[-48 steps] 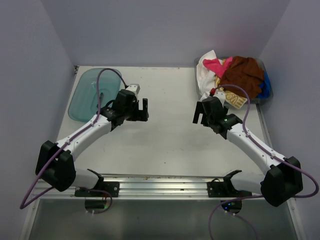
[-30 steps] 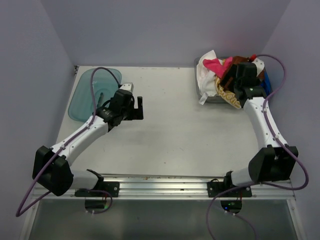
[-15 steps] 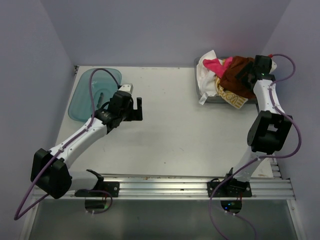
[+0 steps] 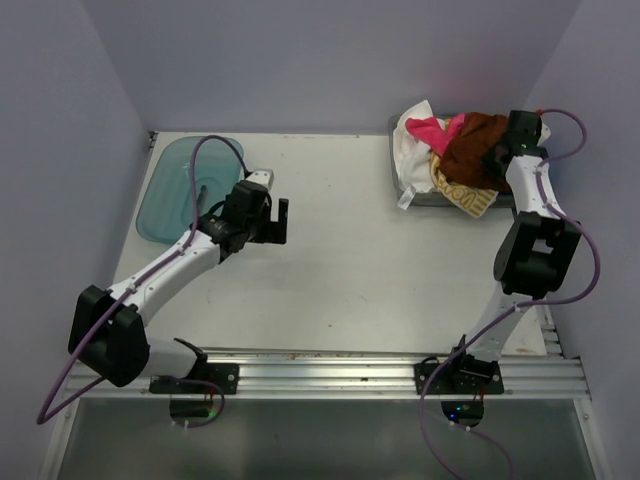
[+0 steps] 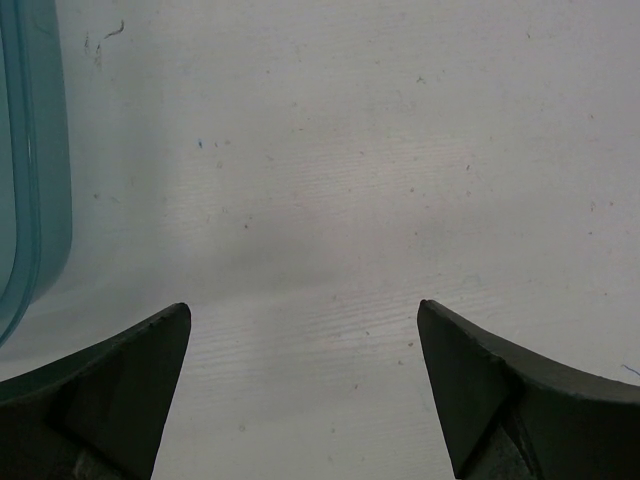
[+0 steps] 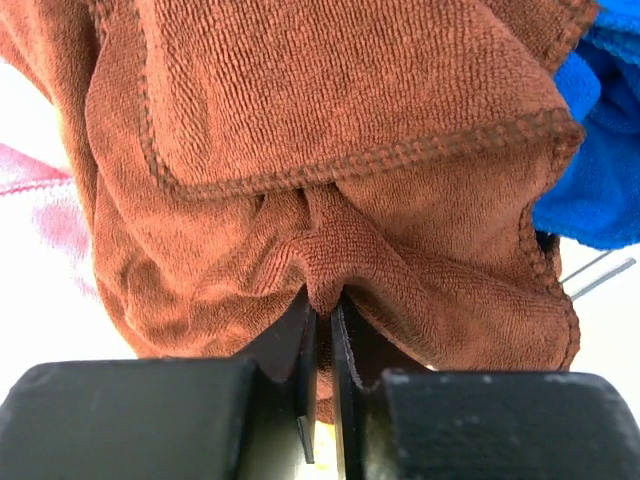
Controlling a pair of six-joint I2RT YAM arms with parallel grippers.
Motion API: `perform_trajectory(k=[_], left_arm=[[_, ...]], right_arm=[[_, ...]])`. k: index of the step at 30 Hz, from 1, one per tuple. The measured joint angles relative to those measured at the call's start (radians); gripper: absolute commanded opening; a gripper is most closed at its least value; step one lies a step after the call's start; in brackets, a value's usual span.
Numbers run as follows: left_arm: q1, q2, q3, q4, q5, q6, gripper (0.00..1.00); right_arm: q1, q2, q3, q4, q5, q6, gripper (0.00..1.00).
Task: Roll the towels
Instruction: Grab a towel with the right arm
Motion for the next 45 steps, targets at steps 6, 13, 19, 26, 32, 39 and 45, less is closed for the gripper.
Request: perform_trajectory(k=[6, 13, 19, 26, 32, 39, 45], left_arm=[[0.000, 0.026, 0.029, 0.000, -0.001, 0.026, 1.00], [0.000, 0.029, 0.045, 0.000, -0.001, 0.050, 1.00], [0.000, 0.031, 0.045, -0.002, 0.002, 0.050, 1.00], [0.000, 0.031, 0.045, -0.003, 0.011, 0.050, 1.00], [0.000, 0.031, 0.045, -0.004, 0.011, 0.050, 1.00], [0.003, 0.045, 0.084, -0.037, 0.018, 0.050, 1.00], [0.041, 0.076, 0.103, -0.057, 0.047, 0.040, 1.00]], right_arm=[[-0.002, -0.129, -0.109, 0.017, -0.016, 0.005, 0.07], [-0.002, -0.297, -0.165, 0.050, -0.026, 0.019, 0.18], [-0.003, -0.318, -0.181, 0.051, -0.057, 0.031, 0.06], [-0.003, -0.295, -0.180, 0.050, -0.076, 0.031, 0.00], [-0.003, -0.278, -0.158, 0.036, -0.108, 0.035, 0.00], [-0.002, -0.362, -0.081, 0.049, -0.192, 0.064, 0.00], [0.000, -0.549, -0.059, 0.075, -0.271, 0.088, 0.00]])
